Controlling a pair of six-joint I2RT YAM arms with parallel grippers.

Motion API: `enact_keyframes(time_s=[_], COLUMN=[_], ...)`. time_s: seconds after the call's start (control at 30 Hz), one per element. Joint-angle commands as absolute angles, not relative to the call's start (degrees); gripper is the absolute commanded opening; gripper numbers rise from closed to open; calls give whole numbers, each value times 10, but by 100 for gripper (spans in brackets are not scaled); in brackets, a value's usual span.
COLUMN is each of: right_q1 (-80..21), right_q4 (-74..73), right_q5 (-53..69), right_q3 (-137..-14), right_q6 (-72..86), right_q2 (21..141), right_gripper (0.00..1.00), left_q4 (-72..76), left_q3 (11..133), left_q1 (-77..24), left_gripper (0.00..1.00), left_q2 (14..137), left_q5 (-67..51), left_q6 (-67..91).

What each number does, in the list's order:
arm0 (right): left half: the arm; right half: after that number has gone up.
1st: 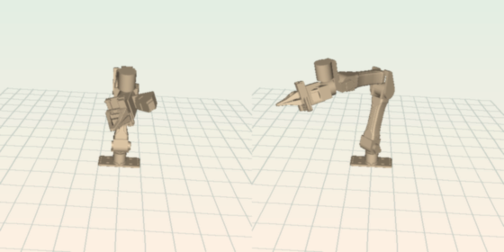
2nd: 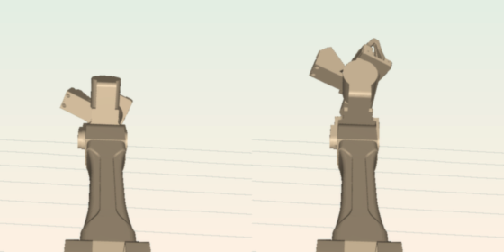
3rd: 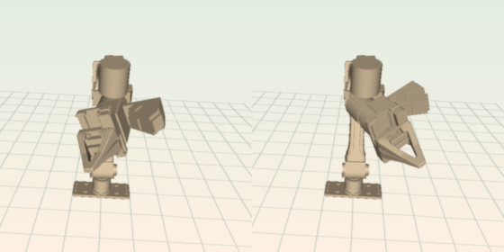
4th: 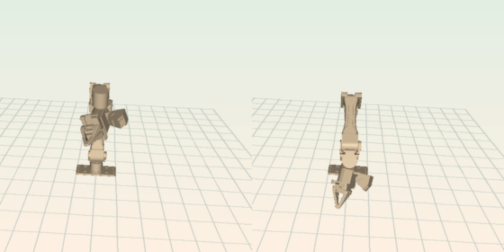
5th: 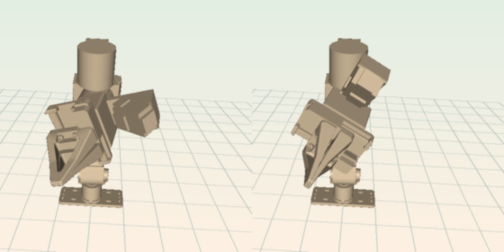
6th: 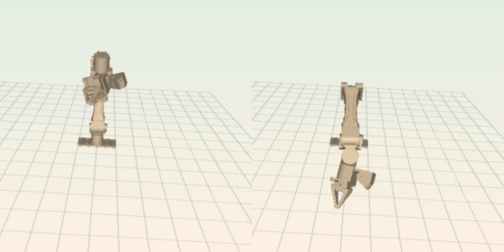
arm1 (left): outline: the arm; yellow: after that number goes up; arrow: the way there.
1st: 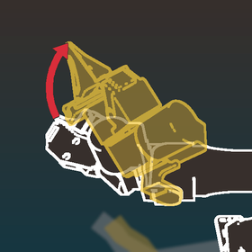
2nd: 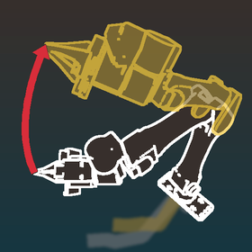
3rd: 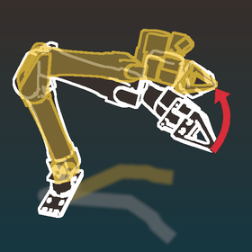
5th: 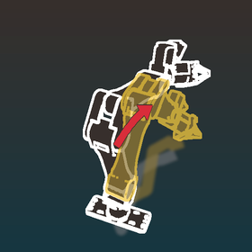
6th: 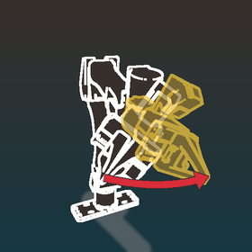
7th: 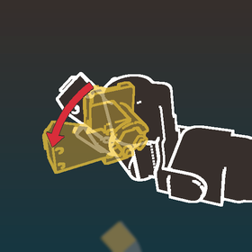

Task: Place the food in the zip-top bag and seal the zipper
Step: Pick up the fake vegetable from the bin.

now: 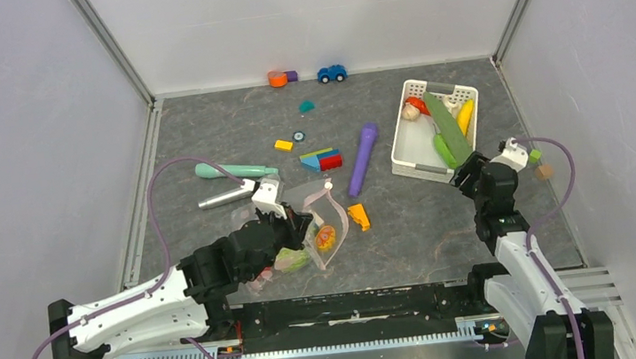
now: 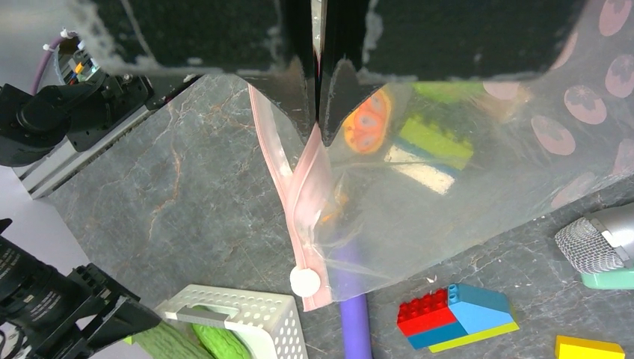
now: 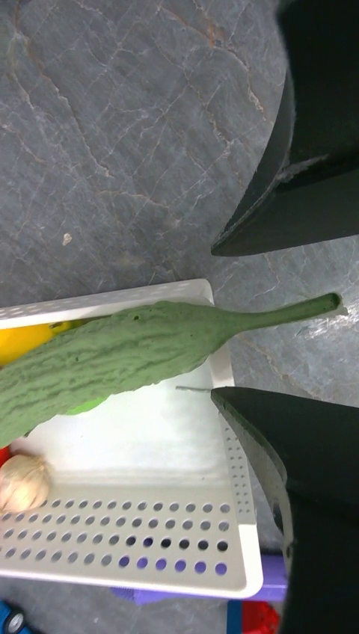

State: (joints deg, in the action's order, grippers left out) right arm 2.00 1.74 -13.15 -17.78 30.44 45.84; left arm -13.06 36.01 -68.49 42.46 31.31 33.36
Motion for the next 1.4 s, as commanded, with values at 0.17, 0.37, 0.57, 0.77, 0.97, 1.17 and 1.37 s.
enact_keyframes(time_s=[0.17,0.37,0.57,0.77,0.97,1.17,1.37], right_q1=[23,23,23,23,23,23,23], right_q4=[81,89,100,100,105,90,73], right_q5=[-138,-138,-148,-154,-145,-135,-115], right_q3=[-166,-168,-170,-180,-187,-202,-217], right_q6=[325,323,327,315,304,283,230], right_q2=[439,454,464,471,468,464,448], right_gripper=[58,50,44,41,28,16,0], left_q4=[-94,-96,-99,-100,-99,-99,-88], left_q3=[379,379,378,373,373,371,358], left_q1=[-685,-685,-685,-685,-685,-685,-685], left_gripper=[2,2,2,2,2,2,2], left_q2=[444,443,438,435,435,432,420], left_q5=[295,293,294,297,297,296,300], left_q6=[313,314,316,317,320,320,326])
